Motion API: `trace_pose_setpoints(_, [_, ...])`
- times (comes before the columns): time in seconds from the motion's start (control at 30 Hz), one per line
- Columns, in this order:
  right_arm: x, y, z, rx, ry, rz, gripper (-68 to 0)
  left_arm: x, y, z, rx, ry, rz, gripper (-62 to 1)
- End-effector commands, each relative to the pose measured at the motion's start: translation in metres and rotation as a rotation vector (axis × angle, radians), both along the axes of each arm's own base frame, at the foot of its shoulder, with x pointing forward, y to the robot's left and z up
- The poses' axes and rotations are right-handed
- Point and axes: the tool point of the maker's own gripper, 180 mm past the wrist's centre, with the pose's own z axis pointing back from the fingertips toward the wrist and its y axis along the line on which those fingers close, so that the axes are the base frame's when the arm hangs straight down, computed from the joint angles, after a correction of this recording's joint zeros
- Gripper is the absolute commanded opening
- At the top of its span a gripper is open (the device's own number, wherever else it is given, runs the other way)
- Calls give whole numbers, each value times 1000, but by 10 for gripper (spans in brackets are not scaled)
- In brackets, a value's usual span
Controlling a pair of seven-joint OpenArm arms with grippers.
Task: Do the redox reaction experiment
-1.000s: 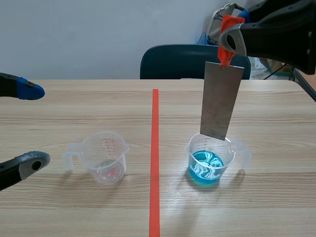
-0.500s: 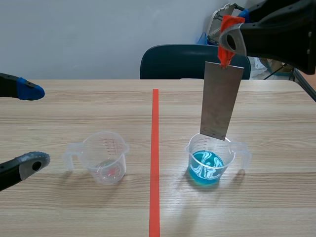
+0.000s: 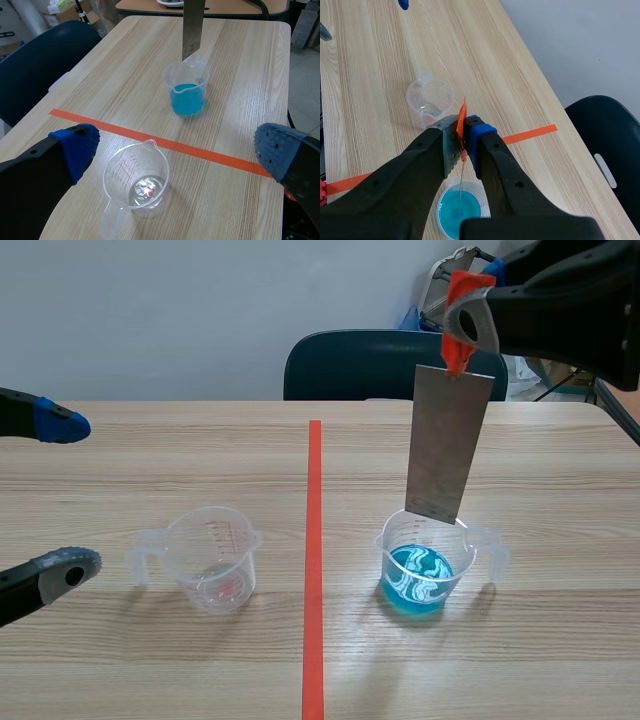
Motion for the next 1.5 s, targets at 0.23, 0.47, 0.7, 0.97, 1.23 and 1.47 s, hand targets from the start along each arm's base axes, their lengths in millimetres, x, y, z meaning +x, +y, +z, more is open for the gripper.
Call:
trace_pose_setpoints(0.23, [-1, 2, 11, 8, -35, 18, -669, 1, -1, 5, -23, -9, 5, 14])
trace_pose_setpoints(0.47, [1, 2, 16, 11, -54, 19, -669, 1, -1, 5, -23, -9, 5, 14])
trace_pose_setpoints(0.7, [-1, 10, 16, 14, -55, 52, -669, 1, -1, 5, -30, -10, 12, 14])
trace_pose_setpoints(0.97, [-4, 29, 20, 29, -69, 112, -669, 5, 1, 6, -39, -26, 43, 14])
trace_pose_setpoints(1.23, [-3, 51, 23, 53, -74, 180, -669, 5, 1, 6, -39, -26, 43, 14])
trace_pose_setpoints(1.47, [8, 72, 24, 84, -60, 229, -669, 5, 1, 6, -39, -25, 43, 14])
